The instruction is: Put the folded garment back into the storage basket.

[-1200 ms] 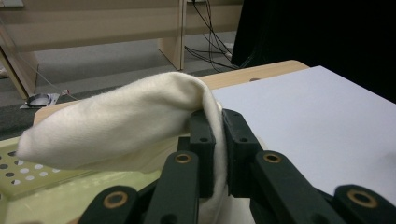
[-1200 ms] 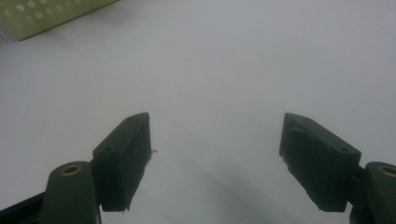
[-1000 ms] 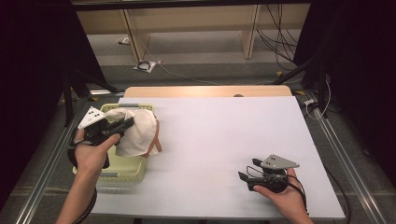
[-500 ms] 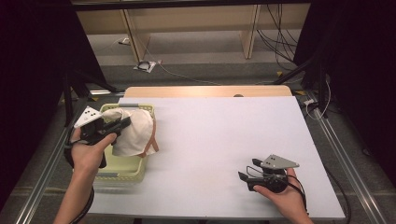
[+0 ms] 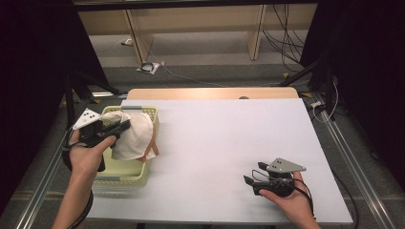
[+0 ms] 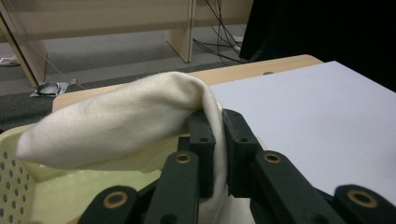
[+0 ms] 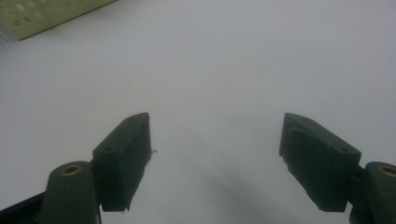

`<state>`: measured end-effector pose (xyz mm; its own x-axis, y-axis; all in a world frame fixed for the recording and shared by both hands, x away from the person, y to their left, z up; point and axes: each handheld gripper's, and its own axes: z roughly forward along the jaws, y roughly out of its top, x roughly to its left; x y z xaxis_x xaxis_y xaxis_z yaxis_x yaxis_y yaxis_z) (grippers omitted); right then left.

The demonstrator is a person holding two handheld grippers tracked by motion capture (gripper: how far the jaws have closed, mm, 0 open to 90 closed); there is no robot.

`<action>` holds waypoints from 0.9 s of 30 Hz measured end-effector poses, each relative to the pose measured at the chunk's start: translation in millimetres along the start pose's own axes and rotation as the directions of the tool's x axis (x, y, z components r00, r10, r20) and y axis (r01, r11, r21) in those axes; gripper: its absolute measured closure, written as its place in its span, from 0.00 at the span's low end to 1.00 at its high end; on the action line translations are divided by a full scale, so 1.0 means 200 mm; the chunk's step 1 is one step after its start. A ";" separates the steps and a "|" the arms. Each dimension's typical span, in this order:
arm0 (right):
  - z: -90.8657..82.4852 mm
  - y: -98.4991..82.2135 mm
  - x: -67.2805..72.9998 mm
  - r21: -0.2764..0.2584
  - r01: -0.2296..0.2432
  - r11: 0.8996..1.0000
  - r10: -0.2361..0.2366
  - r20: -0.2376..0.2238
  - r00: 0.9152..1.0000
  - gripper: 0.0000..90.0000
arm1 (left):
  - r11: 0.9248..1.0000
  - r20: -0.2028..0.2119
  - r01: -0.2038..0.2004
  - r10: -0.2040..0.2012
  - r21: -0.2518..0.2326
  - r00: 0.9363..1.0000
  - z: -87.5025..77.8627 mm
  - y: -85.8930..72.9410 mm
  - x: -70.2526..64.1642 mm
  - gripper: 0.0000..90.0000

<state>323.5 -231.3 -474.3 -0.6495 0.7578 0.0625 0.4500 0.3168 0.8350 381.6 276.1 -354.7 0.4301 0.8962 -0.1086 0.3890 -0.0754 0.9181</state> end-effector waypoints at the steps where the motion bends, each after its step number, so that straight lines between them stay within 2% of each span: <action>1: 0.00 0.00 0.00 0.000 0.000 1.000 0.000 0.000 1.000 0.29 | 1.000 -0.001 -0.001 0.001 0.003 1.000 0.00 0.00 0.00 0.92; 14: 0.00 0.00 0.00 0.000 0.000 1.000 0.000 0.000 1.000 0.29 | 1.000 -0.005 -0.011 0.011 0.029 1.000 0.01 -0.01 0.03 0.92; 27: 0.00 0.00 0.00 -0.001 0.000 1.000 0.000 -0.002 1.000 0.29 | 0.999 -0.020 -0.002 0.003 0.040 1.000 0.02 -0.03 0.06 0.92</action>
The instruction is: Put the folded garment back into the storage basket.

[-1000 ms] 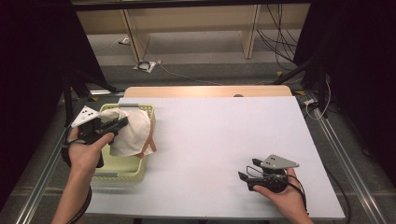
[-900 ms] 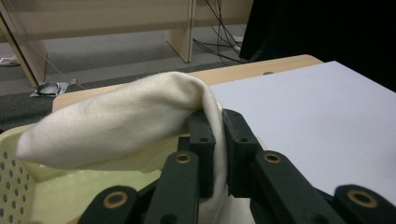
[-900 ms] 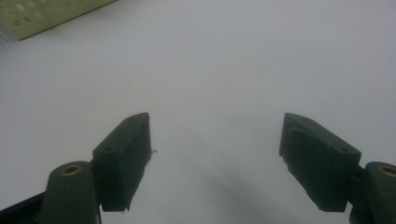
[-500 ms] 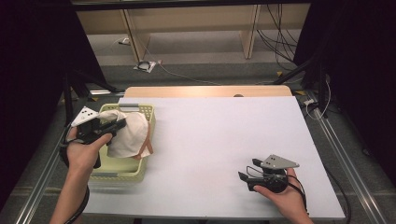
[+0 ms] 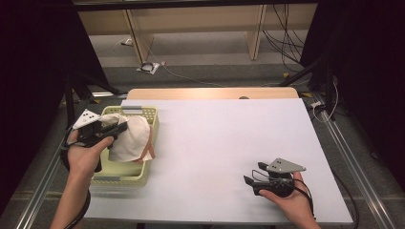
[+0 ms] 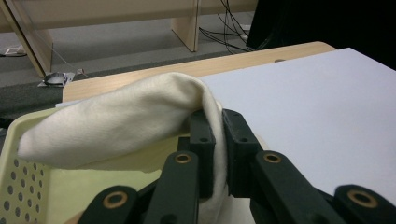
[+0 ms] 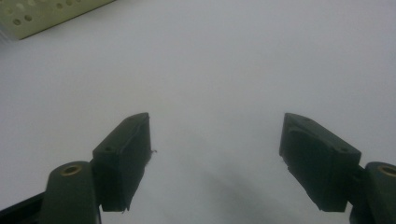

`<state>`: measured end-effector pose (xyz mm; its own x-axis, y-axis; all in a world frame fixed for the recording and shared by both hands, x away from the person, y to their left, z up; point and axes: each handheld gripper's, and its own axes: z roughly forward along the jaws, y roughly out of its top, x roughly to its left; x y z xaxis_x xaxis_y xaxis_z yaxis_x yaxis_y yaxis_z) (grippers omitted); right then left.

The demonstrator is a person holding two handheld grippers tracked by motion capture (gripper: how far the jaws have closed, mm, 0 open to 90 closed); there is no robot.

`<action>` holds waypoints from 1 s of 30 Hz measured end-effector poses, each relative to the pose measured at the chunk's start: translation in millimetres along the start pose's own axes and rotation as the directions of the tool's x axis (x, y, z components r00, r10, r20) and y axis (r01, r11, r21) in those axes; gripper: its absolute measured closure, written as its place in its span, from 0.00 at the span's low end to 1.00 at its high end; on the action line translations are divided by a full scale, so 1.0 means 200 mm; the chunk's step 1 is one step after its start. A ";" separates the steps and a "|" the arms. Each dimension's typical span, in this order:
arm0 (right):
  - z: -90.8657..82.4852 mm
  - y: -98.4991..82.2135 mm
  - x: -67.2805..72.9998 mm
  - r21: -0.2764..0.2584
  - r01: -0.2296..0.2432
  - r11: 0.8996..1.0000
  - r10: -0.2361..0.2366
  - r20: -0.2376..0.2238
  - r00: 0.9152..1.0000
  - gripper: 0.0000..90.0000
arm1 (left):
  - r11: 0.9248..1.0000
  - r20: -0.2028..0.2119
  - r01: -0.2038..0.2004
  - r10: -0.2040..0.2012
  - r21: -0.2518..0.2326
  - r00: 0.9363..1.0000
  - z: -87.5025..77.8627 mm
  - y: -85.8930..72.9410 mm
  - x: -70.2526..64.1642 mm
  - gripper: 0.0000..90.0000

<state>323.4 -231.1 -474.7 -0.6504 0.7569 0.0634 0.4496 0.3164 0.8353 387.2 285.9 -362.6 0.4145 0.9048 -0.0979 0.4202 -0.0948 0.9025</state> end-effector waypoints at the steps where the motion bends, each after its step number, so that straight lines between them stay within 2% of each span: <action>1: 0.00 0.00 0.00 -0.001 0.001 1.000 -0.001 0.000 1.000 0.29 | 1.000 -0.002 0.001 -0.001 0.001 1.000 0.00 0.00 0.00 0.92; 22: 0.00 0.00 0.00 0.005 0.001 1.000 -0.001 0.000 1.000 0.29 | 1.000 -0.012 0.013 -0.013 0.005 1.000 -0.01 0.00 0.04 0.92; 30: 0.00 0.00 0.00 0.002 0.000 1.000 0.000 0.000 1.000 0.29 | 1.000 -0.007 0.011 -0.011 0.025 1.000 -0.01 -0.01 0.05 0.92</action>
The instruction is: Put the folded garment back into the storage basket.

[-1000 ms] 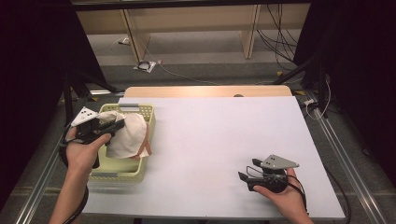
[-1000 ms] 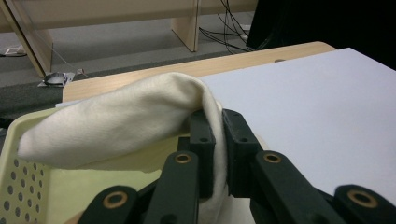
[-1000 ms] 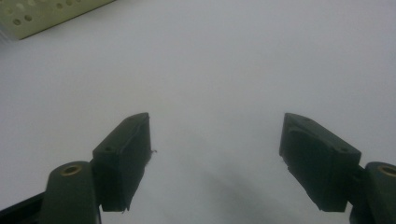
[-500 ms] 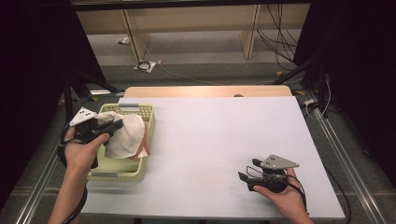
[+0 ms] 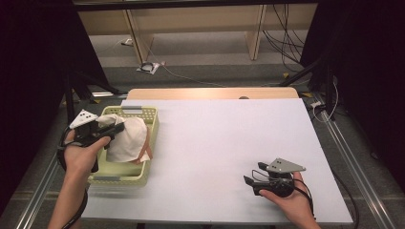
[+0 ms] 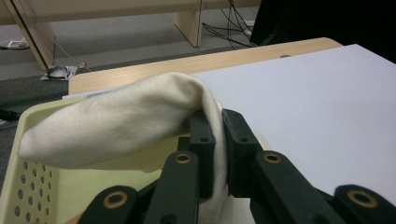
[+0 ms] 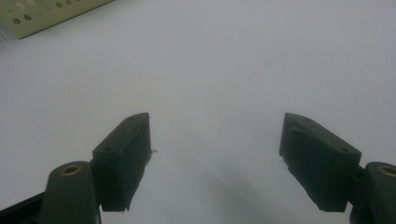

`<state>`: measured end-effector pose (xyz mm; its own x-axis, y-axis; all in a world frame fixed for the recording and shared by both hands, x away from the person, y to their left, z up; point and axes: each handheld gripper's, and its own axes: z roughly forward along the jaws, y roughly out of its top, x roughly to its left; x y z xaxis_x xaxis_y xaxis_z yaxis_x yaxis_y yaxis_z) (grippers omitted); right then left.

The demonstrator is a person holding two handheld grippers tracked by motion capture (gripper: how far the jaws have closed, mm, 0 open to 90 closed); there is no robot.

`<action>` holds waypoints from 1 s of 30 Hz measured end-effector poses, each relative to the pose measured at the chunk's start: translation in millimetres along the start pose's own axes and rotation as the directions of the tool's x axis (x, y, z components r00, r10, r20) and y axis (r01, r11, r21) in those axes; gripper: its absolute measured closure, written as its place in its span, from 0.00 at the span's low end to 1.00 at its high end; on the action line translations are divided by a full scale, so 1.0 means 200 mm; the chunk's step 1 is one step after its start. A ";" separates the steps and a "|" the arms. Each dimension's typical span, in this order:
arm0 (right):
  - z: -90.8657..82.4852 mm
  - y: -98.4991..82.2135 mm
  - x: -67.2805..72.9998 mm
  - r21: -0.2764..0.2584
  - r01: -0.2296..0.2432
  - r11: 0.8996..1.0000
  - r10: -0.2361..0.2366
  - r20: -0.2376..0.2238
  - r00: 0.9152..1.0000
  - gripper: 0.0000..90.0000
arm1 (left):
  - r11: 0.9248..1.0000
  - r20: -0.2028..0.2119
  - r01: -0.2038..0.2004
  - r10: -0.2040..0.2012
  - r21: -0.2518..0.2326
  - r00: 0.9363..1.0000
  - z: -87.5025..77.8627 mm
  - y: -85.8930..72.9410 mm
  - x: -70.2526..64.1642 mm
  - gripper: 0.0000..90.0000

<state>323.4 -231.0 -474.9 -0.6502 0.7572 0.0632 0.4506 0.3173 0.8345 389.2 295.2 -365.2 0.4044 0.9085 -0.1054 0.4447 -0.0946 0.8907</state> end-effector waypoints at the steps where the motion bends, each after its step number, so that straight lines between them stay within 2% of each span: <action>1: 0.00 0.00 0.00 0.000 0.001 1.000 -0.001 -0.001 1.000 0.29 | 1.000 0.002 0.001 -0.001 0.003 1.000 0.00 0.00 0.00 0.92; 8: 0.00 0.00 0.00 0.002 0.002 1.000 -0.002 0.000 1.000 0.29 | 0.999 0.001 0.013 -0.013 0.040 1.000 0.04 -0.03 0.02 0.92; 15: 0.00 0.00 0.00 0.005 0.003 1.000 -0.003 0.004 1.000 0.29 | 0.993 0.011 0.049 -0.050 0.104 0.999 0.11 -0.08 0.07 0.92; 18: 0.00 0.00 0.00 0.007 0.003 1.000 -0.004 0.006 1.000 0.29 | 0.985 0.037 0.083 -0.090 0.148 0.995 0.15 -0.11 0.10 0.91; 21: 0.00 0.00 0.00 0.001 0.000 1.000 0.000 0.003 1.000 0.29 | 0.975 0.035 0.108 -0.116 0.192 0.993 0.18 -0.14 0.12 0.91; 30: 0.01 0.00 0.00 0.000 -0.001 1.000 0.001 0.006 1.000 0.29 | 0.952 0.020 0.185 -0.195 0.242 0.981 0.23 -0.18 0.18 0.87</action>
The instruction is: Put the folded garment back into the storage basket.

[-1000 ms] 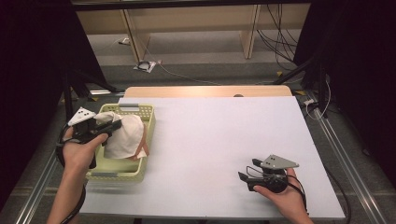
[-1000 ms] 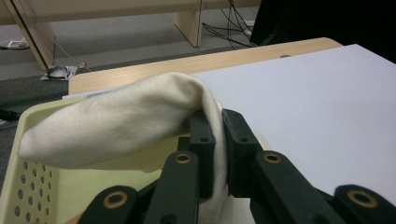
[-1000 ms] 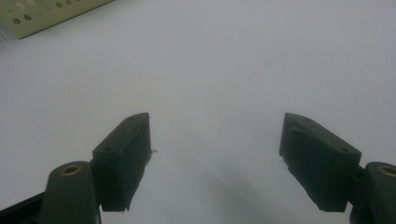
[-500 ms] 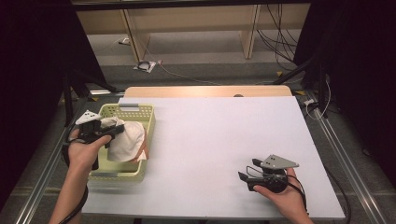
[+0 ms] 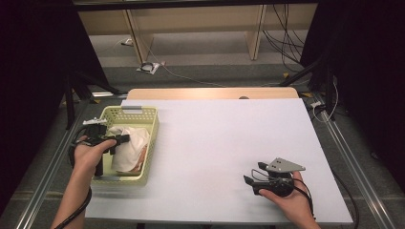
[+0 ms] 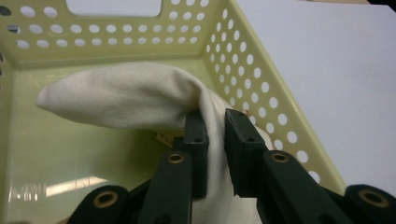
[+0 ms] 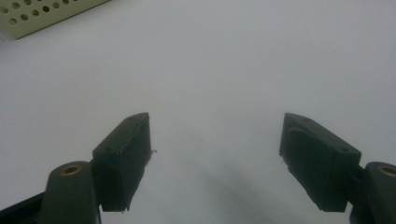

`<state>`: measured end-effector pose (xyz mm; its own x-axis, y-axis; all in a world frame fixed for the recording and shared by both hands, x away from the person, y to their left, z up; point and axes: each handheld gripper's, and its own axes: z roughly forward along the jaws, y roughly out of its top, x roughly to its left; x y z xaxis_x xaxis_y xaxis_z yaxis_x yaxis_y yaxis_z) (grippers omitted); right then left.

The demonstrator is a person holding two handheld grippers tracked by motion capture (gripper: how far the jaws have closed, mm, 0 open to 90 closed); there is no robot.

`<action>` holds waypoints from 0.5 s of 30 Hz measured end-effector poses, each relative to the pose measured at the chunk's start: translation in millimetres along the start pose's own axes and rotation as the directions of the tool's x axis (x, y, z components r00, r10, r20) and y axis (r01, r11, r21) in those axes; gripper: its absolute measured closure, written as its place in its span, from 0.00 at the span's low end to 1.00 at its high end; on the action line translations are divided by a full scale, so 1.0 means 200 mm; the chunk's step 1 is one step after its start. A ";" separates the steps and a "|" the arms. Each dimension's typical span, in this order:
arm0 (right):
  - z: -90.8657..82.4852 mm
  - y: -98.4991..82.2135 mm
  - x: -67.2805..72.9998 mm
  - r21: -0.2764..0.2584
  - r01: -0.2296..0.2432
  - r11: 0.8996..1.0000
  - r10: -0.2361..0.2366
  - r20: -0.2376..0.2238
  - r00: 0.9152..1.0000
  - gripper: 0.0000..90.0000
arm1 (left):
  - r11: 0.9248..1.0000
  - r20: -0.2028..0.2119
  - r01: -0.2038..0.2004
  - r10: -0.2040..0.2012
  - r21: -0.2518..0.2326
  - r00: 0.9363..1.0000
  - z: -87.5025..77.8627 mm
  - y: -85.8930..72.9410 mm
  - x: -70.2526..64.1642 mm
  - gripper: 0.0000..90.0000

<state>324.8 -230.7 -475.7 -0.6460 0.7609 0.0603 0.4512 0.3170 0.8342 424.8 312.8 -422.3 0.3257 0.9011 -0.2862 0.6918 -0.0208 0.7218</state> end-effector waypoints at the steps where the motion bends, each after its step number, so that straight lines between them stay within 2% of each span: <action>1: 0.00 0.00 0.00 0.000 0.001 1.000 -0.001 0.000 1.000 0.29 | 1.000 -0.001 0.004 -0.004 0.003 1.000 0.00 0.00 0.00 0.87; 8: 0.00 0.00 0.00 0.000 -0.001 1.000 0.001 -0.001 1.000 0.29 | 0.998 -0.033 0.046 -0.045 0.036 0.998 0.02 -0.02 0.05 0.87; 15: 0.00 0.00 0.00 0.002 -0.002 1.000 0.002 0.003 1.000 0.29 | 0.995 -0.075 0.065 -0.059 0.074 0.995 0.05 -0.02 0.07 0.87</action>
<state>325.2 -230.7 -475.8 -0.6434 0.7632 0.0604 0.4539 0.3168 0.8328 432.0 321.9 -435.6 0.2348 0.9307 -0.2803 0.7574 0.0056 0.6529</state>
